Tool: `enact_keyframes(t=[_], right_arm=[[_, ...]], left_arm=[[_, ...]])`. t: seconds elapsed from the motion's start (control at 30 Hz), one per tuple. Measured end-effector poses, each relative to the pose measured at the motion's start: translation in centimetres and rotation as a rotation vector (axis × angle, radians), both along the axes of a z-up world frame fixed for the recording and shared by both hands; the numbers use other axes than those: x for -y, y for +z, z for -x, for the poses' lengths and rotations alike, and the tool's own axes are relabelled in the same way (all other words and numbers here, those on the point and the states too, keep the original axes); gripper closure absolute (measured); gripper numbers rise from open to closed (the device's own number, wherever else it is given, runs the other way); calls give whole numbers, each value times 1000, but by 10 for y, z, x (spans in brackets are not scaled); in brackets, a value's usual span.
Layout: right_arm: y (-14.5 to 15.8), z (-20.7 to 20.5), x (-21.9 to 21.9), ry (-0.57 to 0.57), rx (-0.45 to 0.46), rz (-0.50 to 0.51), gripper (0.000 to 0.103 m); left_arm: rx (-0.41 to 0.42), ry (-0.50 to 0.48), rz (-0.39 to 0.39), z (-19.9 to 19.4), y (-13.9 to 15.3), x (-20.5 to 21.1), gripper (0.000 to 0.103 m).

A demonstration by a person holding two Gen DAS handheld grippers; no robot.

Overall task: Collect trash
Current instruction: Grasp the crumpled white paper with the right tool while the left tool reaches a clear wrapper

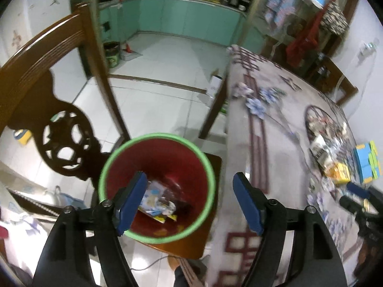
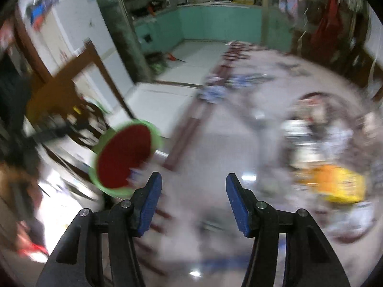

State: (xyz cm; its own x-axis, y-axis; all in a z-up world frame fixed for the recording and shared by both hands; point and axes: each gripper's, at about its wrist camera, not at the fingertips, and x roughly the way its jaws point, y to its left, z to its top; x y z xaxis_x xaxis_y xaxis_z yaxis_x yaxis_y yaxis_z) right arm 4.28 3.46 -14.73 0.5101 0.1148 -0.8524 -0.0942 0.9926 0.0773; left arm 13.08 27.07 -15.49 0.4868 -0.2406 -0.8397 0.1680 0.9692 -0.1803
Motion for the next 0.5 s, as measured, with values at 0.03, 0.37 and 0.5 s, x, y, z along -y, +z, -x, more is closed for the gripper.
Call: enact_keyframes(t=[0.03, 0.37, 0.5], right_arm=[[1, 9, 17, -9, -3, 64, 47], [-7, 83, 225, -484, -17, 51, 43], [-41, 88, 286, -595, -57, -107, 43]], left_arm=[[0, -16, -2, 3, 1, 9, 29], [15, -202, 0, 49, 15, 137, 24], [16, -293, 3, 71, 16, 201, 23]])
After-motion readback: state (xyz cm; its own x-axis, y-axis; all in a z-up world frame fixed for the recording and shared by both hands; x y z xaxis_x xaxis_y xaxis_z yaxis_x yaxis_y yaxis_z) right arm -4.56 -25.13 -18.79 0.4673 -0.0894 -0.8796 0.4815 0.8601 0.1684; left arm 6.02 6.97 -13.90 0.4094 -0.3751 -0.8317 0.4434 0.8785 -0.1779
